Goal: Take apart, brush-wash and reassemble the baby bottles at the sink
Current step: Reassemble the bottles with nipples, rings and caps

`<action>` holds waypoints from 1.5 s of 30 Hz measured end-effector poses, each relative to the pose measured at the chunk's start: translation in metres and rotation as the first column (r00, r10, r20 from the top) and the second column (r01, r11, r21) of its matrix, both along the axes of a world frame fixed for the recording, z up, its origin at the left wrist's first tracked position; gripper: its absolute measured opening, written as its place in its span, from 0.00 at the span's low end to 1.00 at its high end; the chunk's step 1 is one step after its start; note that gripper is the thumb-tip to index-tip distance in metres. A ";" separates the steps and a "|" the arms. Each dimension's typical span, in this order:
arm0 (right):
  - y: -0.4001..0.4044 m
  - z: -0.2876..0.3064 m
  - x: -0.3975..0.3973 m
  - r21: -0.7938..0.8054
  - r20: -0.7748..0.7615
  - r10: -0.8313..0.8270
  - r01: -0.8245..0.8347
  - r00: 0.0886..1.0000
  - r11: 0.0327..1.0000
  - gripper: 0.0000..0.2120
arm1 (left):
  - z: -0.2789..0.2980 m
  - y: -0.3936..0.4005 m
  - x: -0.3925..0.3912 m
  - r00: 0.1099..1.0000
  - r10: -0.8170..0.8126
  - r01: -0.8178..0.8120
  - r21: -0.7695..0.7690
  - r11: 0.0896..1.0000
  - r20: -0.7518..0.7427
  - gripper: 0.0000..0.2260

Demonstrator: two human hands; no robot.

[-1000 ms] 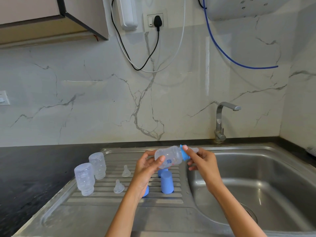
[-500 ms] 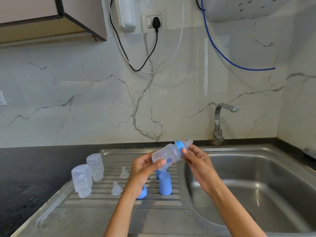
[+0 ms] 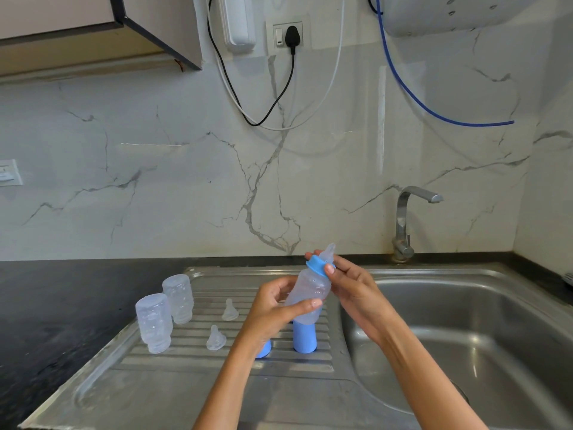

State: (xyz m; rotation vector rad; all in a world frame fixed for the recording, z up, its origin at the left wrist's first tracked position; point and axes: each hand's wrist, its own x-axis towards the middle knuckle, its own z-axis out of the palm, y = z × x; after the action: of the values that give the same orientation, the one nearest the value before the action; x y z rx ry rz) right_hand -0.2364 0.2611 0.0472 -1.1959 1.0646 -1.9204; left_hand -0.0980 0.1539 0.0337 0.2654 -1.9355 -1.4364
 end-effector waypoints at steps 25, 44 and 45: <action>-0.011 -0.010 0.018 -0.021 0.037 -0.261 0.262 0.965 0.965 0.19 | -0.009 -0.007 -0.004 0.949 0.314 -0.307 -0.334 0.891 -0.032 0.18; -0.016 -0.007 0.023 0.064 0.015 -0.288 0.287 0.957 0.956 0.17 | -0.005 0.008 -0.009 0.960 0.277 -0.258 -0.251 0.933 0.041 0.22; -0.014 -0.005 0.018 0.075 0.004 -0.237 0.236 0.972 0.969 0.19 | -0.003 0.008 -0.006 0.980 0.197 -0.190 -0.163 0.968 0.030 0.22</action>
State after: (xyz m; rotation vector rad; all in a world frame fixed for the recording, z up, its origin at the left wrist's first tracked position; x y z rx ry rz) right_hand -0.2180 0.2476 0.0420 -1.0529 1.3098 -2.0437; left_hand -0.1042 0.1621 0.0309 0.4037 -1.9891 -1.1514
